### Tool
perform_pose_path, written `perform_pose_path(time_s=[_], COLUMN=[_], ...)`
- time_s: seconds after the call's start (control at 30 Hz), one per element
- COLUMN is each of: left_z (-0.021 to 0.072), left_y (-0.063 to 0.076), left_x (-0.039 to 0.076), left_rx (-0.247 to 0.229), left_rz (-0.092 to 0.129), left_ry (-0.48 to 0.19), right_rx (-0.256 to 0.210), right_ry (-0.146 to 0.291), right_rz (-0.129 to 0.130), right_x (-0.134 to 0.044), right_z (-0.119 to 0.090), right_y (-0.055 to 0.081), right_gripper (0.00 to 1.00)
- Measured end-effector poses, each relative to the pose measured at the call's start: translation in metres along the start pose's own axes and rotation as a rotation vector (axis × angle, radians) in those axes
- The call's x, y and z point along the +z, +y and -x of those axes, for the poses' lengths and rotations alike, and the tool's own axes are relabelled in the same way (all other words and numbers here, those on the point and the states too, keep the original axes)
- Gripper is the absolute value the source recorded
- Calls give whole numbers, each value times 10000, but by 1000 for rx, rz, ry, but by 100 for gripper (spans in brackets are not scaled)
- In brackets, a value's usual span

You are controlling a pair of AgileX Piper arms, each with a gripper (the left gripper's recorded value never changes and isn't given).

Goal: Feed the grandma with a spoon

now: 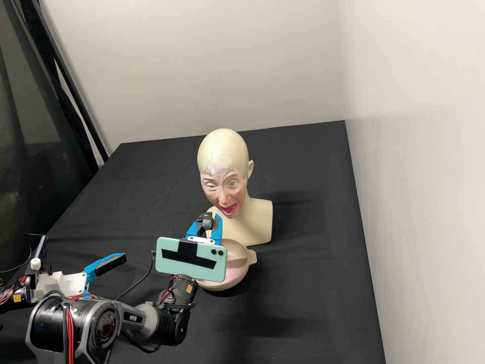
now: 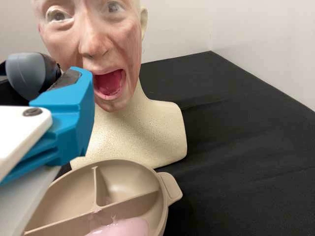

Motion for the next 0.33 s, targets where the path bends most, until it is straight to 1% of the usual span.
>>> perform_pose_path(time_s=[0.1,0.17,0.23,0.27,0.33], left_z=[19,56,86,99,111], left_y=[-4,4,12,11,19], left_x=[24,39,36,35,35], left_rx=[24,69,117,132,148], left_rz=[-7,0,-1,0,11], left_ry=[22,30,22,20,16], right_rx=[0,0,0,0,0], right_ry=[0,0,0,0,0], right_rz=[0,0,0,0,0], right_x=[0,0,0,0,0], right_z=[0,0,0,0,0], right_y=[0,0,0,0,0], right_gripper=[0,0,0,0,0])
